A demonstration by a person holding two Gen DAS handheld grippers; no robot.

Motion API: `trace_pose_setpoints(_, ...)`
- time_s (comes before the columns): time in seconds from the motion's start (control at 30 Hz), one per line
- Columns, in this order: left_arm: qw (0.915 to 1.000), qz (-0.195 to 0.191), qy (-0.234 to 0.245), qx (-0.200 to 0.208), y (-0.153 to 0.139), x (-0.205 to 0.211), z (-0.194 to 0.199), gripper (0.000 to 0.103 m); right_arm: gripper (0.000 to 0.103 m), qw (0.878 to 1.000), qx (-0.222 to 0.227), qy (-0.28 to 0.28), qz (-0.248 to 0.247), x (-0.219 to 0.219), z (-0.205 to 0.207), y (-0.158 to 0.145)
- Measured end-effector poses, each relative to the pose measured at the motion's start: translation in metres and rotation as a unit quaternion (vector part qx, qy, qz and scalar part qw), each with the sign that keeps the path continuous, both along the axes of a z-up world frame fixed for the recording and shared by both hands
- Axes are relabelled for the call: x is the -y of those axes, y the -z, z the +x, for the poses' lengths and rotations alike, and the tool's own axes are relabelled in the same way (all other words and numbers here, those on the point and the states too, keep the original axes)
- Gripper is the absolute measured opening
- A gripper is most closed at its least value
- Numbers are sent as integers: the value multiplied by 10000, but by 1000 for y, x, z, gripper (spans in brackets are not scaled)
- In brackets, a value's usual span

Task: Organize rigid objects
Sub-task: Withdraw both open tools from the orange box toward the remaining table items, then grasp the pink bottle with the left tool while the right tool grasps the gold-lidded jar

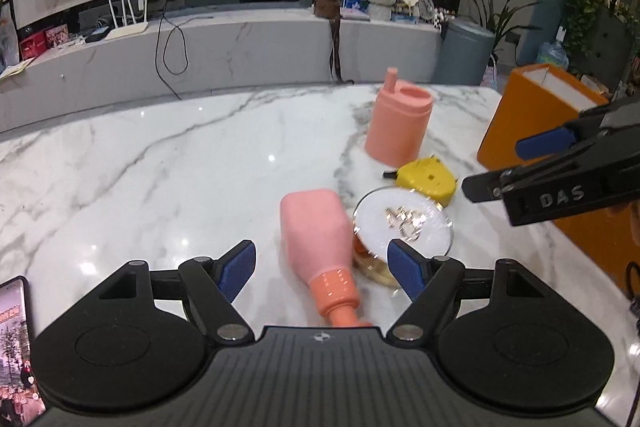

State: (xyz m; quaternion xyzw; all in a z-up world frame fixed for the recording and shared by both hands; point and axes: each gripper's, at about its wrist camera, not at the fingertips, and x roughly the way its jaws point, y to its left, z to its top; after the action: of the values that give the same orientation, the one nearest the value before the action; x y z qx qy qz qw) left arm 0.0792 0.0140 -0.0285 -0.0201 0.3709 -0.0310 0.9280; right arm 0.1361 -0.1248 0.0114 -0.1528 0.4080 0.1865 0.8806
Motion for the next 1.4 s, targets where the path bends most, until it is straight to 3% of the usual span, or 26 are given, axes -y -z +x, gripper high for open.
trace_pose_setpoints(0.27, 10000, 53, 12, -54, 11, -9, 13, 80, 73, 9996, -149, -189, -122, -8, 2, 11)
trace_pose_setpoints(0.4, 9998, -158, 80, -111, 14, -15, 16, 78, 73, 9991, -240, -346, -107, -15, 1, 13)
trace_pose_setpoints(0.5, 9996, -203, 188, -86, 13, -18, 14, 70, 73, 9985, -290, -456, -85, -21, 1, 14)
trace_pose_setpoints(0.57, 9991, -297, 292, -101, 11, -21, 12, 52, 73, 9979, -330, -558, -86, -27, 0, 14)
trace_pose_setpoints(0.63, 9987, -320, 367, -124, 9, -22, 11, 46, 73, 9973, -360, -639, -107, -32, -1, 16)
trace_pose_setpoints(1.4, 9996, -217, 157, -86, 9, -42, 11, 42, 76, 9933, -630, -961, 83, -58, 1, 34)
